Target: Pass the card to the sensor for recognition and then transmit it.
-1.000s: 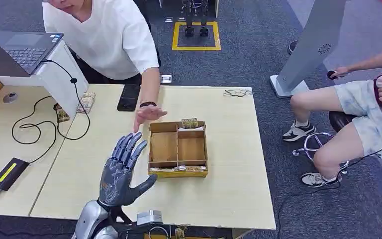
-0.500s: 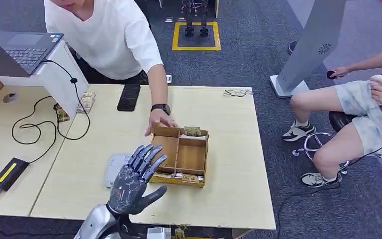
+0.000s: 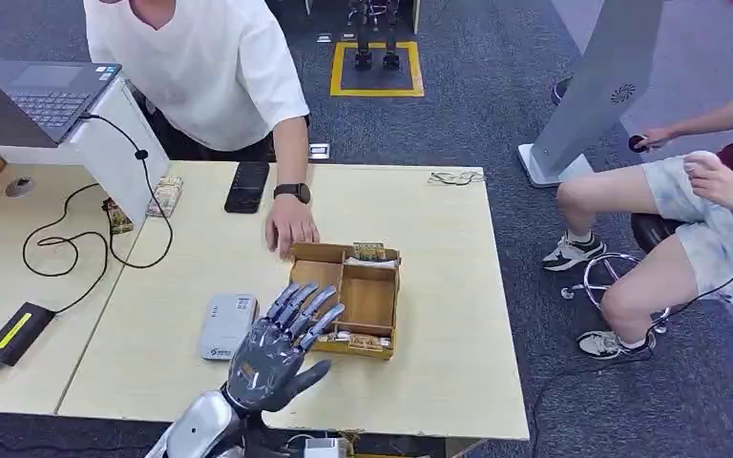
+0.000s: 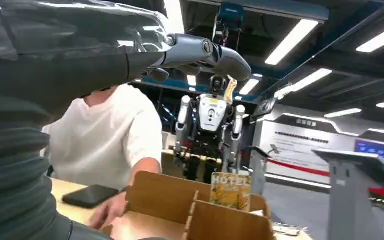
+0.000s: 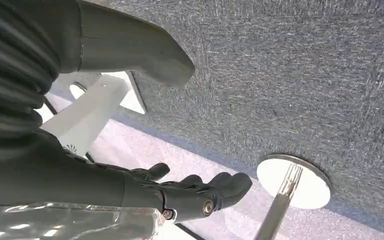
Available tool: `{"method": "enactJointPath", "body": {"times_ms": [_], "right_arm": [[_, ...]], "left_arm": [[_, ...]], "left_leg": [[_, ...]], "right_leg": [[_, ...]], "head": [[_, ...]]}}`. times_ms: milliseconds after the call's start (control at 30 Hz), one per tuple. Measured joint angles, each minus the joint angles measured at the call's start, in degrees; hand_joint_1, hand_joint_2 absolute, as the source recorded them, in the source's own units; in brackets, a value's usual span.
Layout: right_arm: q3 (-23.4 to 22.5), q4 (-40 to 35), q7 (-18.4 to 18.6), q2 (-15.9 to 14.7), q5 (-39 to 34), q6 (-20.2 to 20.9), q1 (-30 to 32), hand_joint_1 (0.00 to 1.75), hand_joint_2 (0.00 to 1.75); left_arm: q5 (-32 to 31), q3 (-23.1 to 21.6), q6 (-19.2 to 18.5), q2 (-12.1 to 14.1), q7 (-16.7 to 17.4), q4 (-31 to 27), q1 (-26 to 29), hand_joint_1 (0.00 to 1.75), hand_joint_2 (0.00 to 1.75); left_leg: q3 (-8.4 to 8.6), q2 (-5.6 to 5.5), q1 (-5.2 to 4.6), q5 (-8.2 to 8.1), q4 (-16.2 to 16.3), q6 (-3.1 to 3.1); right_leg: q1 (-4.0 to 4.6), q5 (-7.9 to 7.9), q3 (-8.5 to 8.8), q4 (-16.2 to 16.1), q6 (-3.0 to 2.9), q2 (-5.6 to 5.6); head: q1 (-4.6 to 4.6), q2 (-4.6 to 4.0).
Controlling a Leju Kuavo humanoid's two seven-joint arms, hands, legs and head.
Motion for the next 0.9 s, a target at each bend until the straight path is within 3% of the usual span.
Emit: {"method": "enactJointPath", "body": {"times_ms": [100,500,600,800,900], "right_arm": [[0.33,0.52,0.15,-0.24,0.0,-0.07,-0.06,0.0,1.75],[1.29,1.4,0.52,-0.72,0.0,-0.07,-0.08,0.0,1.75],[1.33,1.53,0.68,-0.74,0.0,-0.07,-0.06,0.0,1.75],[1.38,1.6,1.01,-0.74,0.0,0.02,-0.01,0.0,1.75],[1.36,1.2,1.2,-0.63,0.0,0.11,0.07,0.0,1.75]], "left_arm": [[-2.83,-0.09,0.7,-0.02,2.13,1.65,-0.74,0.0,1.75],[-5.3,-0.29,1.18,-0.55,4.62,5.01,-1.67,0.0,1.75],[-9.02,-0.29,1.29,-0.61,7.47,5.93,-2.05,0.0,1.75],[-15.86,-0.24,2.32,-1.4,16.23,7.76,-2.46,0.0,1.75],[-16.34,0.0,2.38,-1.97,18.24,7.83,-2.46,0.0,1.75]], "left_leg": [[0.0,0.0,0.0,0.0,0.0,0.0],[0.0,0.0,0.0,0.0,0.0,0.0],[0.0,0.0,0.0,0.0,0.0,0.0],[0.0,0.0,0.0,0.0,0.0,0.0],[-0.01,-0.01,0.0,0.0,0.0,0.0]], "right_leg": [[0.0,0.0,0.0,0.0,0.0,0.0],[0.0,0.0,0.0,0.0,0.0,0.0],[0.0,0.0,0.0,0.0,0.0,0.0],[0.0,0.0,0.01,0.0,0.0,0.0],[0.0,0.0,0.0,0.0,0.0,0.0]], "head": [[0.02,0.0],[0.04,0.0],[0.04,0.0],[0.04,0.0],[0.02,0.0]]}}
